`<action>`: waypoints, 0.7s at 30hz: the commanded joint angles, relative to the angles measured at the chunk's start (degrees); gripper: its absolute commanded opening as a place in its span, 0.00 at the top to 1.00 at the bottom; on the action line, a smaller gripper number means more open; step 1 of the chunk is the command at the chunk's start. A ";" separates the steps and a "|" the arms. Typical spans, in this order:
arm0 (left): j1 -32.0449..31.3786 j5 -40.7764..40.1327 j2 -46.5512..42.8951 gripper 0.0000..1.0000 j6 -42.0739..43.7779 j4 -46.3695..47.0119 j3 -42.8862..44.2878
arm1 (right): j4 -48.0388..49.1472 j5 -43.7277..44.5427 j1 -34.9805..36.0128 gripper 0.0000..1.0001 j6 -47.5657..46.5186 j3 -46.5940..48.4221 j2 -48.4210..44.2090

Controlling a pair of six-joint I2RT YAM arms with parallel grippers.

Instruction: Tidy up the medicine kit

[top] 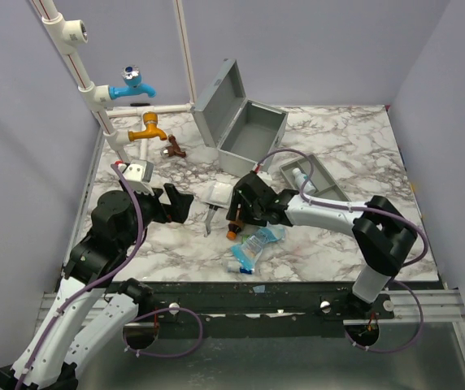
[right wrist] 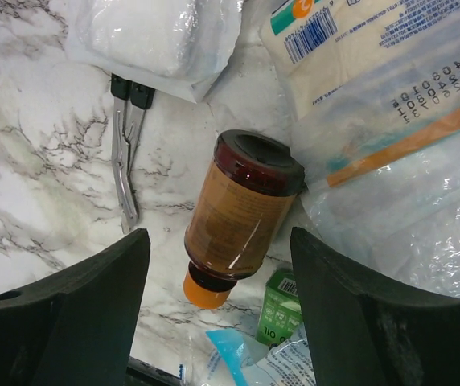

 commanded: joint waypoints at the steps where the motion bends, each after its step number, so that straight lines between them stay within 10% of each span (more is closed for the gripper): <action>1: -0.17 0.47 -0.60 0.01 0.16 0.04 -0.43 | 0.28 1.72 0.47 0.27 1.45 2.03 1.92; 21: -0.66 -0.06 -0.04 0.01 0.34 -0.15 -0.37 | -3.25 4.95 0.45 0.49 -2.41 8.47 9.54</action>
